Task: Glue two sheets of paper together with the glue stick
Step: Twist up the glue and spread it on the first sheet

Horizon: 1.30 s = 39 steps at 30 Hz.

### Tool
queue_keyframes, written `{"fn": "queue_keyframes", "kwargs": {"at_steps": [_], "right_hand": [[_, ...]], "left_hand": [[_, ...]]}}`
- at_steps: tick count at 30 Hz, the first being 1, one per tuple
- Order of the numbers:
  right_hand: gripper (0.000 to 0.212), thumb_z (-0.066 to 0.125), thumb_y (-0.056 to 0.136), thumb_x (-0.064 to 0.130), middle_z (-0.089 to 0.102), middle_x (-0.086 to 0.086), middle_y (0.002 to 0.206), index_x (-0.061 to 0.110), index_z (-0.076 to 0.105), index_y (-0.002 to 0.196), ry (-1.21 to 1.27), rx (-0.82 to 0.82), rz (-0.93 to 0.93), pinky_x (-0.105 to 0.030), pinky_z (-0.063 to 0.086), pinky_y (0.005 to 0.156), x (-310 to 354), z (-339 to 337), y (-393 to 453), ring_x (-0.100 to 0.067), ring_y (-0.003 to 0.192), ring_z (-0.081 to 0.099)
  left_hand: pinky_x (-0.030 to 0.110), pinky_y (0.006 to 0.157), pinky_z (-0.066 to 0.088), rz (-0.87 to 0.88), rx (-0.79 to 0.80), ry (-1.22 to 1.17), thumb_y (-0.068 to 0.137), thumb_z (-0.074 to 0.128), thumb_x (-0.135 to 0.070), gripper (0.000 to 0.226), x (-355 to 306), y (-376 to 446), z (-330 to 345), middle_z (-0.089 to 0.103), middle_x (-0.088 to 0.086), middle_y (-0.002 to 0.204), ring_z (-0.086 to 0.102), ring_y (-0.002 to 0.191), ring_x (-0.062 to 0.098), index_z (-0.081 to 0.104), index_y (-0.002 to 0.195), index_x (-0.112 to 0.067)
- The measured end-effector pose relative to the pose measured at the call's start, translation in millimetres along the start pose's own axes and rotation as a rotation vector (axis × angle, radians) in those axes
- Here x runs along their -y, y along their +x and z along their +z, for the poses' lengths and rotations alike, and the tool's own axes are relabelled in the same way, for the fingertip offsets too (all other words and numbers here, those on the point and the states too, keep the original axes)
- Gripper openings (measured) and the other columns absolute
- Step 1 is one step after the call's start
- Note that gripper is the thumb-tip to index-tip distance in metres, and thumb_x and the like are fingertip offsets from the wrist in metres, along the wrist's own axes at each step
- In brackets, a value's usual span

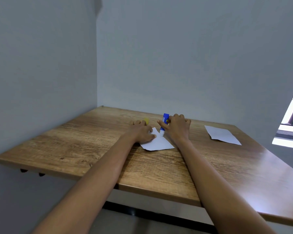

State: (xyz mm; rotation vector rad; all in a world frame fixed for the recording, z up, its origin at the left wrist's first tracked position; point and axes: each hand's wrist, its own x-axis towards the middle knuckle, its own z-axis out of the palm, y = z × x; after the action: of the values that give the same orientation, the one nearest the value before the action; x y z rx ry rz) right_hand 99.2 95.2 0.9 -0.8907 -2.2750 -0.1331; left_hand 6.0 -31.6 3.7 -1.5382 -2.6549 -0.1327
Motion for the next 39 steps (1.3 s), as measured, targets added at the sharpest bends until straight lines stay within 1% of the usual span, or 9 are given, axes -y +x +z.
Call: {"fn": "queue_keyframes", "kwargs": {"at_steps": [6, 13, 21, 23, 26, 28, 31, 34, 39], "right_hand": [[0.043, 0.048, 0.088, 0.057, 0.051, 0.001, 0.08, 0.016, 0.059, 0.075, 0.104, 0.041, 0.02, -0.037, 0.031, 0.082, -1, -7, -8, -0.019, 0.09, 0.05], [0.039, 0.05, 0.087, 0.05, 0.05, 0.002, 0.077, 0.017, 0.054, 0.068, 0.172, 0.064, 0.029, -0.035, 0.028, 0.082, 1, -17, -18, -0.016, 0.083, 0.042], [0.04, 0.053, 0.082, 0.043, 0.044, 0.003, 0.066, 0.021, 0.039, 0.051, 0.253, 0.079, 0.089, -0.04, 0.034, 0.086, -4, -26, -29, -0.021, 0.082, 0.05], [0.04, 0.053, 0.08, 0.04, 0.044, 0.003, 0.062, 0.021, 0.036, 0.048, 0.27, 0.071, 0.115, -0.039, 0.036, 0.082, -5, -27, -30, -0.021, 0.077, 0.049], [0.034, 0.053, 0.08, 0.036, 0.05, 0.0, 0.06, 0.017, 0.044, 0.053, 0.45, -0.009, 0.252, -0.033, 0.036, 0.064, -8, -28, -29, -0.02, 0.066, 0.049], [0.025, 0.053, 0.084, 0.038, 0.059, 0.0, 0.068, 0.017, 0.054, 0.069, 0.631, -0.031, 0.375, -0.029, 0.035, 0.057, -9, -30, -28, -0.018, 0.066, 0.052], [0.016, 0.053, 0.081, 0.031, 0.069, 0.004, 0.077, 0.018, 0.059, 0.075, 0.903, -0.052, 0.474, -0.03, 0.04, 0.063, -11, -30, -26, -0.014, 0.069, 0.053], [0.013, 0.06, 0.077, 0.029, 0.066, 0.004, 0.075, 0.017, 0.063, 0.076, 1.035, -0.071, 0.543, -0.031, 0.042, 0.067, -13, -31, -23, -0.016, 0.072, 0.055], [0.013, 0.063, 0.081, 0.021, 0.065, -0.003, 0.081, 0.013, 0.052, 0.08, 1.29, 0.038, 0.67, -0.027, 0.039, 0.064, -16, -19, -11, -0.012, 0.067, 0.053]], "left_hand": [[0.049, 0.114, 0.012, -0.092, -0.032, 0.03, 0.096, 0.032, -0.051, 0.054, 7, 1, 2, 0.031, 0.012, 0.149, 0.024, 0.14, 0.031, 0.04, 0.141, -0.022], [0.048, 0.113, 0.013, -0.146, -0.047, 0.074, 0.096, 0.031, -0.05, 0.056, 8, 1, 2, 0.032, 0.013, 0.15, 0.025, 0.139, 0.031, 0.039, 0.142, -0.018], [0.048, 0.113, 0.012, -0.153, -0.061, 0.08, 0.096, 0.028, -0.05, 0.056, 11, 2, 5, 0.032, 0.014, 0.149, 0.025, 0.139, 0.031, 0.042, 0.14, -0.019], [0.047, 0.113, 0.013, -0.15, -0.065, 0.081, 0.096, 0.028, -0.05, 0.056, 11, 2, 5, 0.033, 0.014, 0.149, 0.026, 0.138, 0.031, 0.042, 0.14, -0.018], [0.047, 0.112, 0.014, -0.129, -0.066, 0.068, 0.096, 0.029, -0.048, 0.054, 11, 0, 4, 0.035, 0.013, 0.147, 0.028, 0.137, 0.031, 0.045, 0.138, -0.019], [0.047, 0.111, 0.015, -0.075, -0.071, 0.041, 0.096, 0.031, -0.046, 0.05, 10, -3, 1, 0.037, 0.012, 0.143, 0.031, 0.134, 0.03, 0.049, 0.135, -0.021], [0.046, 0.108, 0.018, 0.022, -0.088, -0.004, 0.096, 0.036, -0.045, 0.044, 6, -7, -2, 0.039, 0.009, 0.137, 0.035, 0.128, 0.027, 0.055, 0.13, -0.026], [0.041, 0.102, 0.021, 0.091, -0.134, -0.041, 0.095, 0.04, -0.038, 0.037, 4, -8, -2, 0.041, 0.006, 0.13, 0.04, 0.122, 0.023, 0.059, 0.125, -0.028], [0.038, 0.096, 0.026, 0.141, -0.299, -0.199, 0.098, 0.035, -0.029, 0.035, -1, -1, -3, 0.047, 0.002, 0.124, 0.043, 0.118, 0.019, 0.058, 0.125, -0.027]]}}
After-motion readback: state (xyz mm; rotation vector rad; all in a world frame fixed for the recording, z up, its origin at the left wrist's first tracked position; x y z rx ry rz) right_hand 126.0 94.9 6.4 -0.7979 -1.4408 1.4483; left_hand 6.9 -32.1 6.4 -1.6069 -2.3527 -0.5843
